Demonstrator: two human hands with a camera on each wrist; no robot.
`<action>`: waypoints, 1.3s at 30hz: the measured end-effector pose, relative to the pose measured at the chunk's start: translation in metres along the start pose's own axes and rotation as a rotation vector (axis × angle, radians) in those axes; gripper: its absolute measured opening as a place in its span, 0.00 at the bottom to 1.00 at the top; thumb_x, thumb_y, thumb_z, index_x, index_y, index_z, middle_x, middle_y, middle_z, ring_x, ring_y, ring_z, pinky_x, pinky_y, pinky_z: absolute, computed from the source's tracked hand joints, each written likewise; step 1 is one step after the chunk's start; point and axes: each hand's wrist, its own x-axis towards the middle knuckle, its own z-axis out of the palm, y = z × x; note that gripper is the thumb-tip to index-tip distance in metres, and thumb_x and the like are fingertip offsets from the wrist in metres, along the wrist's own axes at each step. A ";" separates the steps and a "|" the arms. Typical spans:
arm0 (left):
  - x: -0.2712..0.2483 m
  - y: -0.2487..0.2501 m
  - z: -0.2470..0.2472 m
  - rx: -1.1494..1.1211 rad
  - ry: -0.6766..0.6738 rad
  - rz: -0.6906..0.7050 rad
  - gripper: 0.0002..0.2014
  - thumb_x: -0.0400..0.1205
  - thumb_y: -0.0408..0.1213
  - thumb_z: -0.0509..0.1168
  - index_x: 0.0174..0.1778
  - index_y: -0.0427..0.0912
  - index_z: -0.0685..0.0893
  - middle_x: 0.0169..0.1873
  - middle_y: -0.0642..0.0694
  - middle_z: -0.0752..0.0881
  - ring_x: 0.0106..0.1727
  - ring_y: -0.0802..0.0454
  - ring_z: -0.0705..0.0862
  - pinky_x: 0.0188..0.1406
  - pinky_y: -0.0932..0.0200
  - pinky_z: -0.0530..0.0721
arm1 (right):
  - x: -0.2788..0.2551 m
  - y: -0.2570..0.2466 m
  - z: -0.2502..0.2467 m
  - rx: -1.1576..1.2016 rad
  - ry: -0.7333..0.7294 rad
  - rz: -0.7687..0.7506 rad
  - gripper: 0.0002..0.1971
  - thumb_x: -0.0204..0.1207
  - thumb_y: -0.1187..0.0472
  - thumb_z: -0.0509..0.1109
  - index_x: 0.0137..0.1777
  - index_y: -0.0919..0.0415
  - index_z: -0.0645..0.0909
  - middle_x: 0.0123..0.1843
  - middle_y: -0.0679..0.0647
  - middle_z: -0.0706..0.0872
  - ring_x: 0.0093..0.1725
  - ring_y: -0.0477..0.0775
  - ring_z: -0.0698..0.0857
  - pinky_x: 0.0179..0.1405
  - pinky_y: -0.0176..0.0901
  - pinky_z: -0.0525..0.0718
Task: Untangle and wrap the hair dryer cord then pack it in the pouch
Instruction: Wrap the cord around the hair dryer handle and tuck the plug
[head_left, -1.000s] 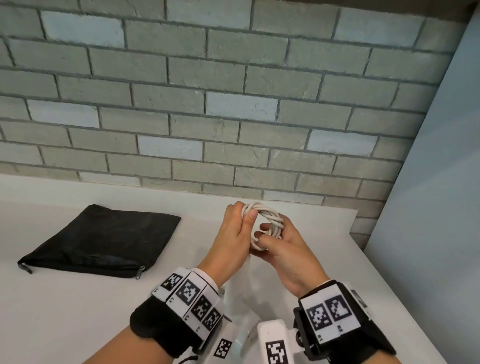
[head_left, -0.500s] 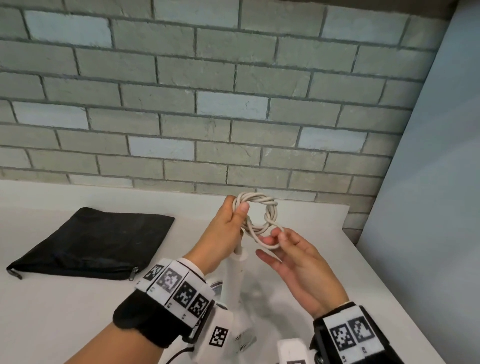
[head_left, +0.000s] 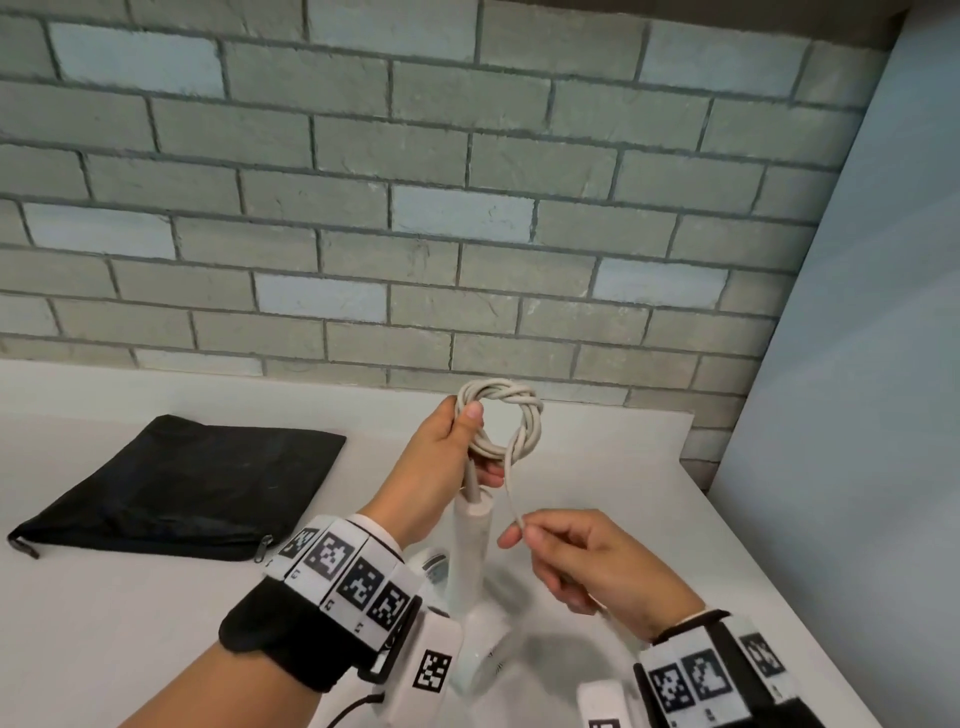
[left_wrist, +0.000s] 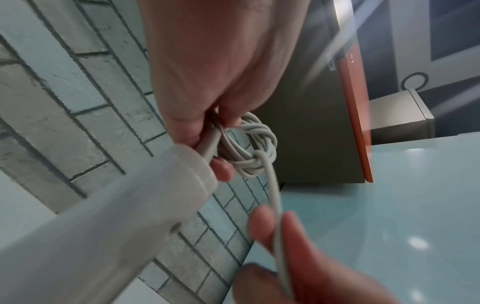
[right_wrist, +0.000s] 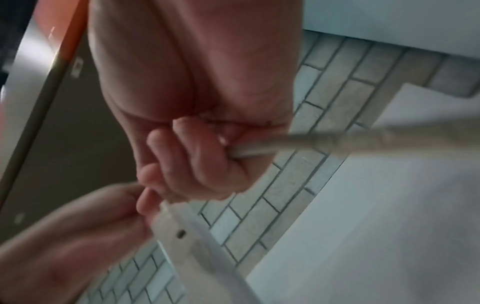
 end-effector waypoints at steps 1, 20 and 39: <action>-0.001 0.000 0.001 0.005 -0.022 -0.007 0.13 0.85 0.45 0.51 0.39 0.42 0.71 0.24 0.48 0.82 0.25 0.52 0.82 0.38 0.52 0.83 | 0.002 0.000 0.001 -0.056 0.019 0.022 0.11 0.80 0.59 0.61 0.47 0.57 0.86 0.22 0.50 0.72 0.19 0.44 0.66 0.17 0.31 0.63; -0.009 0.008 0.005 0.432 -0.101 0.088 0.13 0.85 0.46 0.50 0.36 0.48 0.70 0.30 0.50 0.75 0.27 0.55 0.74 0.26 0.61 0.72 | 0.047 -0.040 -0.017 0.245 0.062 0.033 0.23 0.80 0.47 0.56 0.38 0.64 0.84 0.29 0.53 0.82 0.25 0.47 0.71 0.20 0.34 0.62; -0.010 0.001 0.011 0.200 -0.064 0.169 0.11 0.85 0.40 0.53 0.38 0.48 0.75 0.29 0.54 0.71 0.28 0.66 0.71 0.27 0.76 0.69 | 0.042 -0.032 -0.017 -0.806 0.515 -0.611 0.08 0.73 0.60 0.71 0.52 0.56 0.82 0.43 0.50 0.76 0.41 0.43 0.75 0.39 0.26 0.72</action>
